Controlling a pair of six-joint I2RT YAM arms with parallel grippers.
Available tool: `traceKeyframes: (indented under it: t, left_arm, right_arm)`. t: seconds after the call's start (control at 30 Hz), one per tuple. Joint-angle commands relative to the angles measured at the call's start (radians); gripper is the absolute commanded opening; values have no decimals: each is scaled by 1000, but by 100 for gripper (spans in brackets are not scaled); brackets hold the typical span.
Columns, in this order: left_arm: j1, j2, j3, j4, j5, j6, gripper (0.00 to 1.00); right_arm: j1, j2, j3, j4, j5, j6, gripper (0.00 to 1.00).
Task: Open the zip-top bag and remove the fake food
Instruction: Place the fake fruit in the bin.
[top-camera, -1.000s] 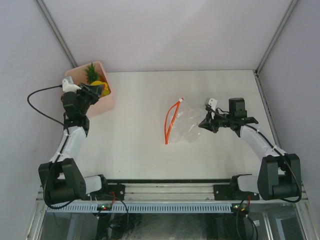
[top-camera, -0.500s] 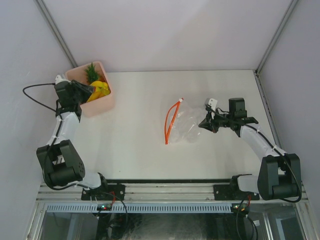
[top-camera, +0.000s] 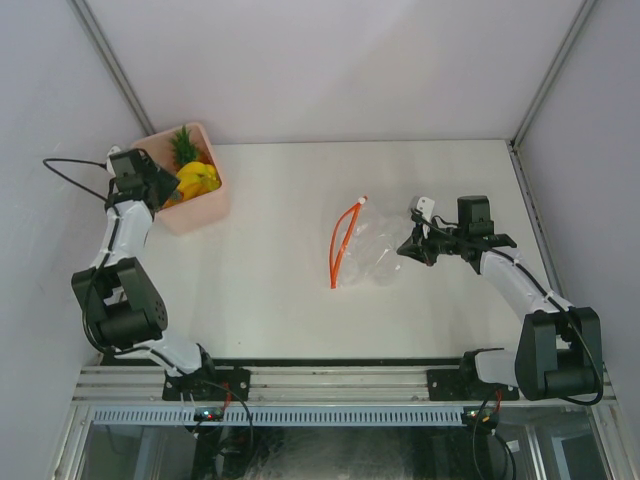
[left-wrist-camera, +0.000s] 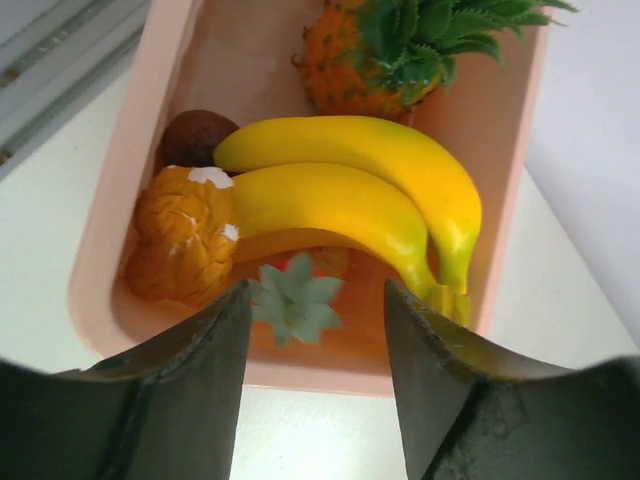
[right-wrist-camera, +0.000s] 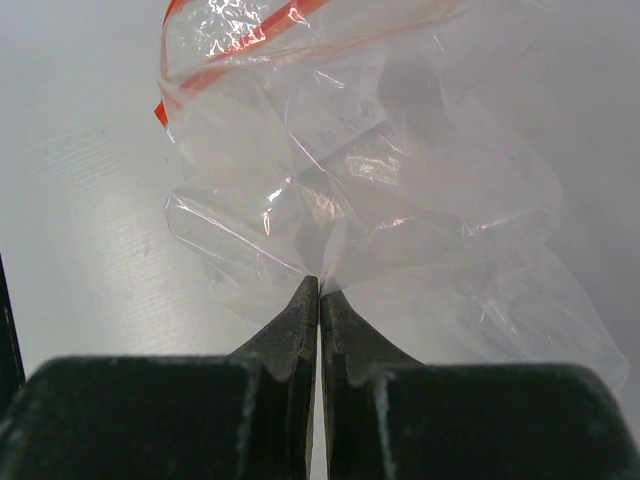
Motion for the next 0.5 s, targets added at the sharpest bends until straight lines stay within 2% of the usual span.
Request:
traceKeyframes:
  t: [0.0,0.07,0.1,0.13,0.37,0.47]
  left_arm:
    - [6,-1,88,-52,-56,62,65]
    - [6,-8,93,-52,-62,74,82]
    - [6,-12,94,-52,-64,80,94]
    - [6,-18,94,-52,-64,83,99]
    - [6,-97,53,-12,-39,97,100]
    - [6,-161,-1,47,17,110,100]
  right_arm:
    - [3,-9,31,9,-9,-12,0]
    - [3,-10,32,9,-10,-12,0]
    - [3,-9,32,9,-10,-12,0]
    - [3,-9,32,9,-9,-12,0]
    - [1,-12,32,10,-10,-12,0]
    - [0,-15,31,10,-12,-12,0]
